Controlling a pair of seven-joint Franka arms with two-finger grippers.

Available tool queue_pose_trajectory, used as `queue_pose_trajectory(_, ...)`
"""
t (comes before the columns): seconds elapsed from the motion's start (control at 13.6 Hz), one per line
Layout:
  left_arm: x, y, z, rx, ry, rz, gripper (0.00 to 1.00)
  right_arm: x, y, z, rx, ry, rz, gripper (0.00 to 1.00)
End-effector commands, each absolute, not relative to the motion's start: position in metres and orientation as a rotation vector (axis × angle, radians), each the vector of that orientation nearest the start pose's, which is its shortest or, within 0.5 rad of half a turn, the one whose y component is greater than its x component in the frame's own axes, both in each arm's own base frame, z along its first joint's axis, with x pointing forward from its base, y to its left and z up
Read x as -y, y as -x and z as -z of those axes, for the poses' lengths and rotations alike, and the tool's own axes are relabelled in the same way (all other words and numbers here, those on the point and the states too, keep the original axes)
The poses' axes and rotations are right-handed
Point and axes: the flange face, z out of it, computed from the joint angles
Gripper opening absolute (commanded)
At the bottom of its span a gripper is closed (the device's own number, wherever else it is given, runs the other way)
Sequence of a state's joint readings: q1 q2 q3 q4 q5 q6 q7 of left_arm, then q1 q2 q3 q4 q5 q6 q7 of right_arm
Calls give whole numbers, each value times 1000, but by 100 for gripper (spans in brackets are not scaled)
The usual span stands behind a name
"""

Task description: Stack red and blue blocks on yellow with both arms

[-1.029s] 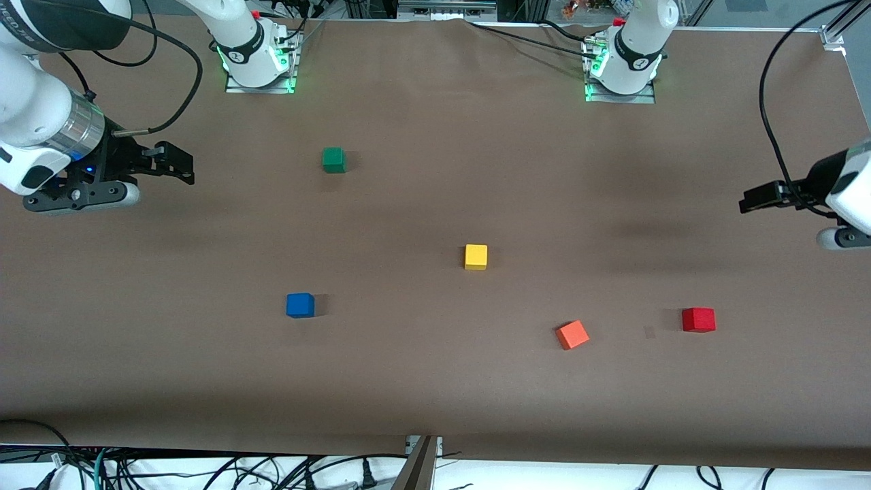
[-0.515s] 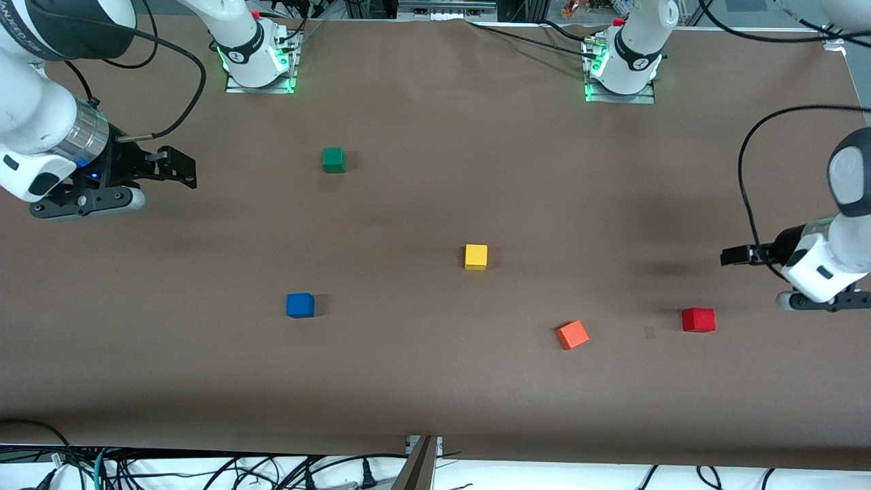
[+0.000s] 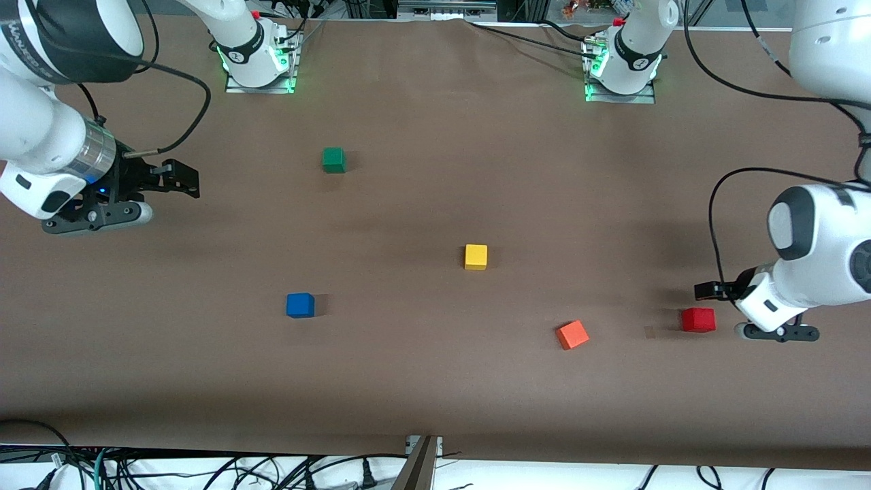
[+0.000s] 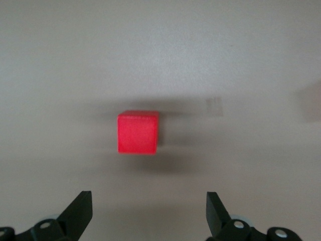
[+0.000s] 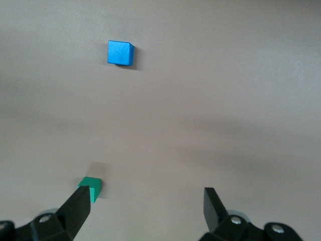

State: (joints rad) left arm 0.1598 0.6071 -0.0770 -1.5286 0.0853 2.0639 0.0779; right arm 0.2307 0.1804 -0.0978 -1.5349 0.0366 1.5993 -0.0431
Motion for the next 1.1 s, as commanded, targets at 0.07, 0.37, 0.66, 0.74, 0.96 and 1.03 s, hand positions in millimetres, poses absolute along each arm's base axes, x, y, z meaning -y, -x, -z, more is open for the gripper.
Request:
queue_pose_trajectory(0.07,-89,-694,-273,-114,3101,-20,100,-92,-612,-523,273,3101,-201,100)
queue_pose_trajectory(0.37,-95,-702,-229,-113,3104,77,100,-101,-635,-491,265,3091,-127,100)
queue_pose_trajectory(0.66,-93,-704,-208,-117,3105,119,100,-110,-663,-425,228,3052,-110,100)
queue_pose_trajectory(0.74,-94,-704,-203,-115,3106,114,100,-112,-668,-410,223,3053,-106,100)
queue_pose_trajectory(0.96,-97,-704,-205,-148,3105,119,39,-120,-685,-353,165,3013,-72,100)
queue_pose_trajectory(1.03,-101,-704,-207,-136,3108,124,19,-120,-691,-332,151,3012,-53,100)
